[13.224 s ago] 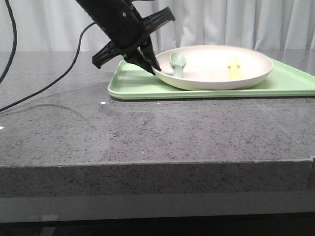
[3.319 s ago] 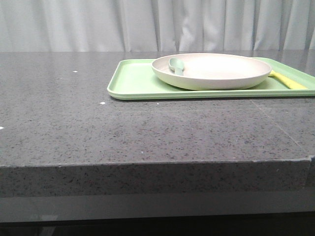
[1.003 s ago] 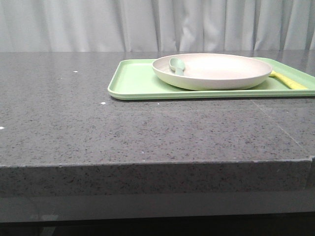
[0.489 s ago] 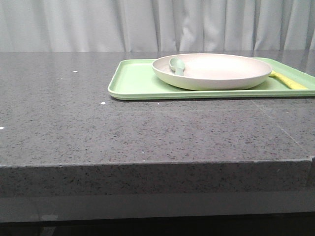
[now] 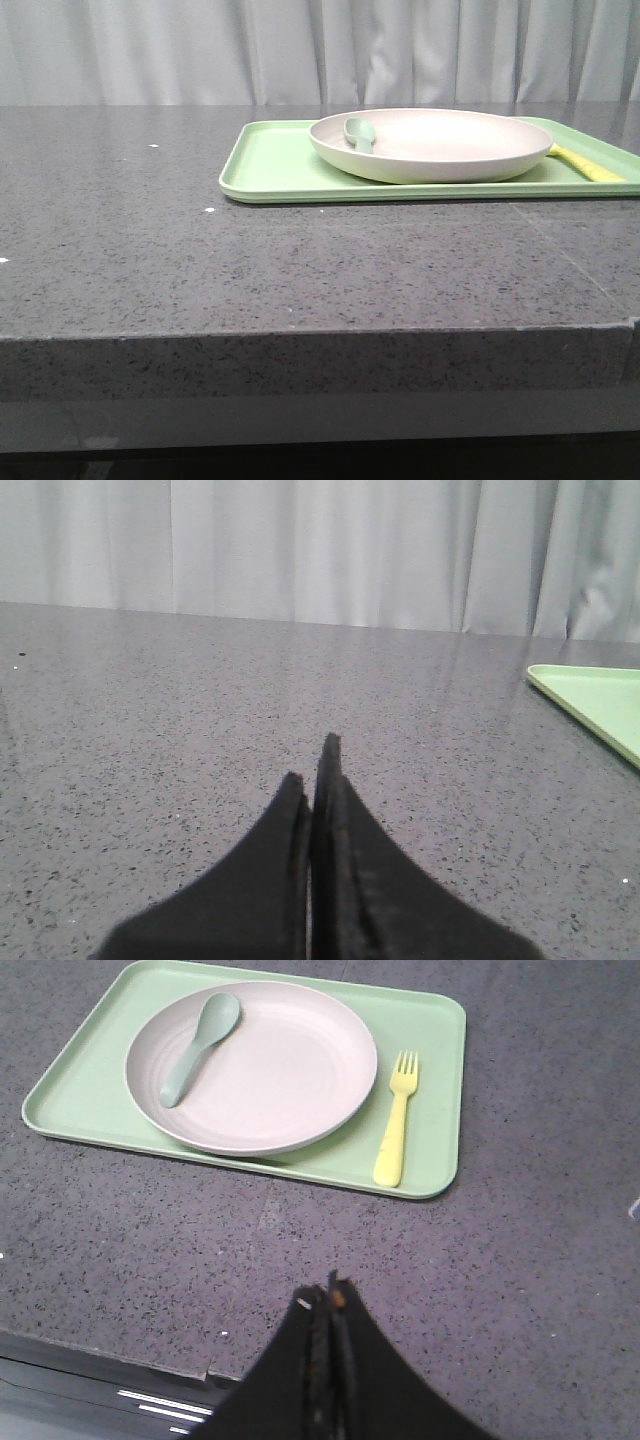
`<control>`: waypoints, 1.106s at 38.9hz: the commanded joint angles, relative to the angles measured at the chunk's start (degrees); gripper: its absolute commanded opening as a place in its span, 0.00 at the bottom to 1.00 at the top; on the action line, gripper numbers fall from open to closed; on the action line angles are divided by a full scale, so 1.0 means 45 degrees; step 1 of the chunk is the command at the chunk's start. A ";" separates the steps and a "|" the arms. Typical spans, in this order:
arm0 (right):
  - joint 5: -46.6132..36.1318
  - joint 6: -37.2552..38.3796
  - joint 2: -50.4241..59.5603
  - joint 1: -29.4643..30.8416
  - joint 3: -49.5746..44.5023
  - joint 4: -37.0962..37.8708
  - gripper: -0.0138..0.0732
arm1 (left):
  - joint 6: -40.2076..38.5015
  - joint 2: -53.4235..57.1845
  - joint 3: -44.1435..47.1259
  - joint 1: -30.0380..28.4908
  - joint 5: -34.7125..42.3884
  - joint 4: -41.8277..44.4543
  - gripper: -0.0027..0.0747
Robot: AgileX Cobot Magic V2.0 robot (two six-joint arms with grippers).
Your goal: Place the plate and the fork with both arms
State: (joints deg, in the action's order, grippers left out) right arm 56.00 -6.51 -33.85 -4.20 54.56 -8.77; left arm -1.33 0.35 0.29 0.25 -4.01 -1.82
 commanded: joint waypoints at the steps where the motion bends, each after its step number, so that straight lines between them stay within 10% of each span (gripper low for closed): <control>1: -0.0916 -0.0071 -0.0041 -0.0004 0.0321 -0.0024 0.08 | -0.0109 0.0266 0.0036 0.0064 0.1132 0.0004 0.01; 13: -0.2165 -0.0088 0.0847 -0.0007 -0.0912 0.0275 0.08 | -0.0109 0.0266 0.0036 0.0064 0.1132 0.0004 0.01; 34: -1.3953 -0.0088 0.7385 0.0004 -1.1873 0.0275 0.08 | -0.0109 0.0266 0.0036 0.0064 0.1132 0.0004 0.01; 43: -1.3604 -0.0088 0.7906 -0.0008 -1.2423 0.0275 0.08 | -0.0109 0.0266 0.0036 0.0064 0.1132 0.0004 0.01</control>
State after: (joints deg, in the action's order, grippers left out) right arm -0.44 -6.51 0.58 -4.38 -1.60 -7.92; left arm -1.33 0.35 0.29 0.25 -3.76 -1.82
